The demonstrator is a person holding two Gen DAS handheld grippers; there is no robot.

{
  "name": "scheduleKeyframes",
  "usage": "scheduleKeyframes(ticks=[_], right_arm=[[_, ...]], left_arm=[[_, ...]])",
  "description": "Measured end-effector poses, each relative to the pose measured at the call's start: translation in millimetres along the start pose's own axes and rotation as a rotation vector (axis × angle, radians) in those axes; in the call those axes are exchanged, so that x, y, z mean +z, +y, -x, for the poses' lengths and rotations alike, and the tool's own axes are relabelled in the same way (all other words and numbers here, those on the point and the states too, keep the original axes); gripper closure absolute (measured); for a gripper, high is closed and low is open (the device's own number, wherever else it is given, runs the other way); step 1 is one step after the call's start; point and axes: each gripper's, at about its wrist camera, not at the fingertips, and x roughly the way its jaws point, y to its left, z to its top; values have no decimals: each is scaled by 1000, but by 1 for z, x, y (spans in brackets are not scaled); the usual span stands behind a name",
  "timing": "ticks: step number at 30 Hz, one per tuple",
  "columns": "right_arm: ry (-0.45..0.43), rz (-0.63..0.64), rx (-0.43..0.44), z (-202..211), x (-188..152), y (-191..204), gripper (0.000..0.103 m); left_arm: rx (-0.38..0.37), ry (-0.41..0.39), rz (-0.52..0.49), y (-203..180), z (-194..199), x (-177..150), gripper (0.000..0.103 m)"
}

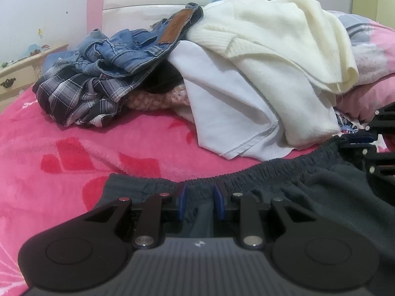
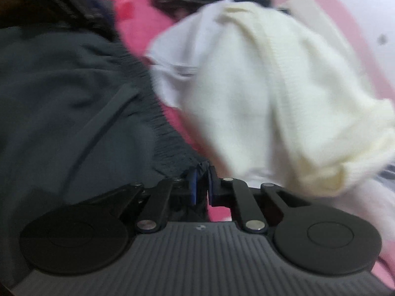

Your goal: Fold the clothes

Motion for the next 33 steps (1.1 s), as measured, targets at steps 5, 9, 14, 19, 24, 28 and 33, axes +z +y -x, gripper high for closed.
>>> scheduleKeyframes(ticks=[5, 9, 14, 19, 24, 28, 33], right_arm=[[16, -153, -11, -16, -7, -23, 95], [98, -355, -27, -49, -33, -52, 95], [52, -633, 21, -30, -61, -93, 93], [20, -787, 4, 33, -89, -119, 91], [49, -1011, 81, 107, -139, -133, 90], [33, -1145, 124, 153, -163, -128, 88], [-36, -1305, 143, 210, -181, -132, 85]], left_arm=[[1, -5, -34, -2, 0, -1, 76], [4, -10, -56, -3, -1, -2, 76], [2, -9, -62, -3, -1, -2, 76], [-11, -3, -39, 0, 0, 2, 75], [-43, -7, 46, 7, 9, 13, 53], [-5, -75, 80, 6, 35, 26, 46], [-28, -151, 115, -1, 96, 34, 43]])
